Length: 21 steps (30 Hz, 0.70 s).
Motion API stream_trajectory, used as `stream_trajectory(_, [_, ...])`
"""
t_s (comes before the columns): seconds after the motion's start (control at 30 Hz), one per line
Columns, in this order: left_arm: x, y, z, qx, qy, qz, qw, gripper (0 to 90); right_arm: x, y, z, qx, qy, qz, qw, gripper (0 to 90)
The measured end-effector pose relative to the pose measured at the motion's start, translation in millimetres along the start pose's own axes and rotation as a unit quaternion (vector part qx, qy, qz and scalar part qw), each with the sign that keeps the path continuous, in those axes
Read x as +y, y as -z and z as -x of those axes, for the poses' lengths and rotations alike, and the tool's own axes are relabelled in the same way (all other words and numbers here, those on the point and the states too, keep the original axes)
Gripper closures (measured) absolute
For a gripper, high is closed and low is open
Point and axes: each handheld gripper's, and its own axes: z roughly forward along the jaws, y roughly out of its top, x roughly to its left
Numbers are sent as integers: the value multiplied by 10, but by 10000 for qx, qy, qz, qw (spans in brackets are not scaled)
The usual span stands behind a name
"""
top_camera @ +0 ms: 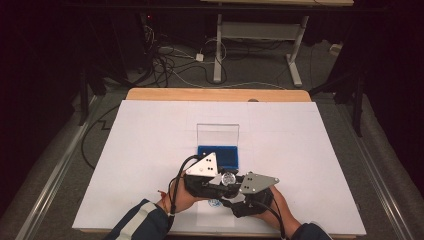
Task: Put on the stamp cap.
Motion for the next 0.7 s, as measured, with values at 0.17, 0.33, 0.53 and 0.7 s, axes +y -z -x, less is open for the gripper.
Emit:
stream_trajectory(0.17, [6, 11, 3, 16, -25, -14, 10000, 538, -1, 4, -2, 9, 21, -10, 10000, 265])
stream_trajectory(0.33, [9, 33, -4, 22, -25, -5, 10000, 538, -8, 13, 4, 19, 23, -12, 10000, 265])
stream_trajectory(0.53, [12, 57, -8, 33, -30, -6, 10000, 538, -15, 29, 3, 26, 29, -3, 10000, 260])
stream_trajectory(0.7, [16, 61, -11, 49, -34, -33, 10000, 539, -20, 36, 2, 45, 39, 11, 10000, 255])
